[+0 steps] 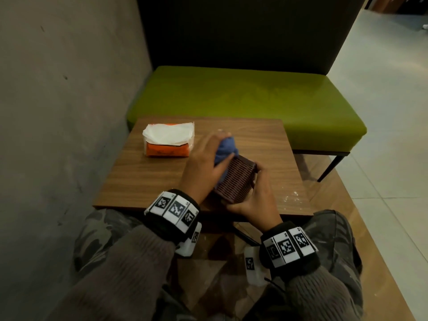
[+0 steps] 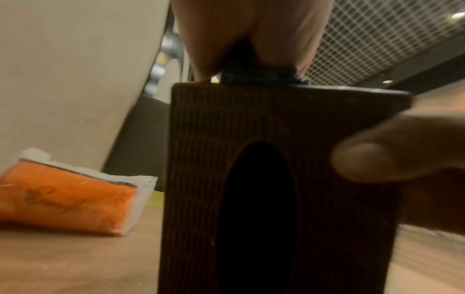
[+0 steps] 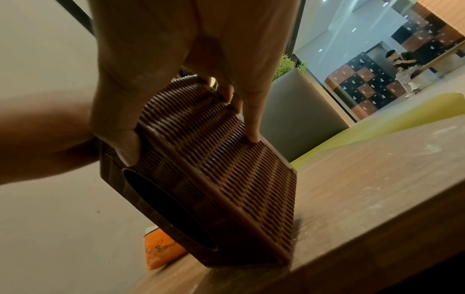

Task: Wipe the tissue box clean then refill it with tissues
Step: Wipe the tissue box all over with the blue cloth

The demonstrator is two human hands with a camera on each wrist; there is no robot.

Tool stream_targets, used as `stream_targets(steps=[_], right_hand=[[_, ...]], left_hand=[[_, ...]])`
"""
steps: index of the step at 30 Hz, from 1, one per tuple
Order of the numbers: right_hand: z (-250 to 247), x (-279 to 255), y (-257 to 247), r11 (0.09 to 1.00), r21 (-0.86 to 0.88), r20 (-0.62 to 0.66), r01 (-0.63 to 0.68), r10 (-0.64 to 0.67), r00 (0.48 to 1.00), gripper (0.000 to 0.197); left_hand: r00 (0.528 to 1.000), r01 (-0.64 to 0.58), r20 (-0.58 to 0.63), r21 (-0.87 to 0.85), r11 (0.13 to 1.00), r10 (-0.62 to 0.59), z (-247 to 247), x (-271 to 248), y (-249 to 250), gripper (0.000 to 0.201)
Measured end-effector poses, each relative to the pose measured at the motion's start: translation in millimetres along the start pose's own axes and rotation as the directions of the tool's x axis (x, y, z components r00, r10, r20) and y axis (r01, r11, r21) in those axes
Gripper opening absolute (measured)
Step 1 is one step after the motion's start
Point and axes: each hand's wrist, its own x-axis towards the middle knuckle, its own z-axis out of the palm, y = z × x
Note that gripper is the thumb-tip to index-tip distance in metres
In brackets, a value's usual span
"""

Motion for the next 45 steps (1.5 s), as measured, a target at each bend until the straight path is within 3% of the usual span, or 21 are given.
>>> stream_targets(steps=[3,5,8,11,13,16,18,20,24,27,29,31,34,36,38,39,40,41,43,45], right_hand=[[1,0,0,1.000,0.014,0.028,0.010,-0.011,1.000,0.102],[1,1,-1,1.000,0.008,0.061,-0.001,0.001,0.998,0.104],[-1,5,-6,0.998,-0.064,0.073,0.017,-0.012,0.997,0.124],[-1,8,-27,0.965,-0.242,0.046,0.104,-0.095,0.994,0.129],[3,12,-46,0.903,-0.421,0.059,0.083,-0.064,0.996,0.124],[16,19,-59,0.733,-0.680,0.116,0.018,0.083,0.990,0.113],[28,23,-62,0.609,-0.792,0.094,0.042,0.054,0.994,0.103],[39,26,-60,0.558,-0.829,0.061,0.034,0.030,0.998,0.095],[31,29,-53,0.671,-0.740,0.019,0.048,-0.050,0.999,0.099],[8,21,-44,0.857,-0.513,-0.023,-0.043,0.037,0.999,0.107],[-1,9,-32,0.927,-0.374,-0.063,-0.027,0.003,0.998,0.110],[-4,-5,-17,0.967,-0.254,-0.059,0.016,-0.032,0.998,0.108],[-1,-20,1,0.986,-0.164,-0.059,-0.003,-0.007,0.998,0.107],[0,-24,9,0.989,-0.147,-0.057,-0.024,0.015,0.998,0.111],[2,-27,17,0.988,-0.147,-0.044,-0.037,0.031,0.999,0.112],[4,-28,20,0.988,-0.148,-0.041,-0.041,0.035,0.999,0.111],[5,-28,24,0.988,-0.146,-0.040,-0.051,0.046,0.998,0.110],[6,-29,27,0.988,-0.143,-0.041,-0.065,0.059,0.997,0.110],[6,-30,33,0.988,-0.134,-0.035,-0.075,0.071,0.997,0.114],[4,-30,36,0.990,-0.127,-0.025,-0.053,0.050,0.998,0.116]], left_hand=[[0.956,0.216,-0.189,-0.065,0.974,-0.225,-7,-1,-16,0.042],[0.908,0.319,-0.236,-0.145,0.937,-0.346,-10,-10,-23,0.046],[0.860,0.382,-0.251,-0.262,0.886,-0.445,-9,-18,-27,0.046],[0.852,0.383,-0.261,-0.282,0.879,-0.455,-7,-20,-21,0.045],[0.851,0.379,-0.271,-0.276,0.883,-0.450,-5,-23,-15,0.046],[0.851,0.363,-0.290,-0.277,0.889,-0.438,-4,-31,-8,0.047],[0.855,0.346,-0.291,-0.299,0.889,-0.430,-4,-36,-5,0.048],[0.857,0.339,-0.298,-0.287,0.896,-0.420,-4,-40,-5,0.049],[0.832,0.366,-0.318,-0.298,0.881,-0.454,-10,-42,-13,0.044],[0.758,0.433,-0.365,-0.338,0.835,-0.541,-21,-45,-24,0.046],[0.729,0.431,-0.392,-0.374,0.821,-0.561,-27,-48,-24,0.046],[0.753,0.374,-0.402,-0.390,0.842,-0.521,-29,-50,-17,0.044],[0.845,0.275,-0.351,-0.361,0.891,-0.404,-22,-58,-6,0.045],[0.926,0.225,-0.239,-0.279,0.934,-0.294,-14,-67,2,0.048],[0.996,0.077,-0.034,-0.147,0.986,-0.083,-6,-75,7,0.052],[0.995,-0.058,0.084,-0.056,0.997,0.062,-1,-78,7,0.055],[0.964,-0.197,0.188,0.025,0.980,0.189,4,-81,6,0.056],[0.935,-0.273,0.255,0.074,0.959,0.246,8,-82,2,0.056],[0.956,-0.181,0.250,0.083,0.980,0.155,8,-81,-6,0.056],[0.992,0.064,0.106,0.071,0.995,-0.071,3,-74,-22,0.057]])
